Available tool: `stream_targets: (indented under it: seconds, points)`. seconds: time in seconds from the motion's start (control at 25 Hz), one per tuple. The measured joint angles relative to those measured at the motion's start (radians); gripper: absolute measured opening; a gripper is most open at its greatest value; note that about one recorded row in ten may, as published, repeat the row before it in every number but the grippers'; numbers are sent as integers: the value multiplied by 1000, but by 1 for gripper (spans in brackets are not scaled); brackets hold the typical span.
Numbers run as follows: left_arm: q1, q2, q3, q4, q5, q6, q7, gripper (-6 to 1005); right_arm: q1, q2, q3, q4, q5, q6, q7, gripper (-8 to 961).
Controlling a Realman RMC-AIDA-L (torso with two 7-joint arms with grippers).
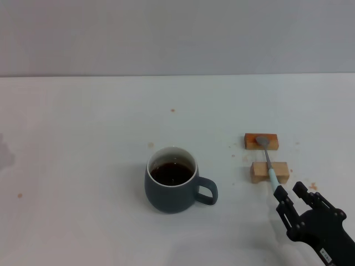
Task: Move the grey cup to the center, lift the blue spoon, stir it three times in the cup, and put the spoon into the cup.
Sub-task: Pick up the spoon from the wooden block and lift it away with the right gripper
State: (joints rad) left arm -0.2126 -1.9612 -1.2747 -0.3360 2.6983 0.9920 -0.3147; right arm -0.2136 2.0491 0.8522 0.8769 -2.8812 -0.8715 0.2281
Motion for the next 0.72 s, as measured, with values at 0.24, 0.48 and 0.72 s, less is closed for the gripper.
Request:
stream_targets:
  seconds: [0.24, 0.48, 0.72]
  points:
    - [5, 2, 0, 0, -1, 4, 0, -2, -3, 1, -11, -2, -2, -18, 0, 410]
    - [9, 2, 0, 0, -2, 5, -1, -2, 2, 5, -3, -29, 4, -20, 2, 410]
    - [11, 4, 0, -4, -1, 6, -13, -2, 4, 7, 4, -40, 6, -21, 2, 410]
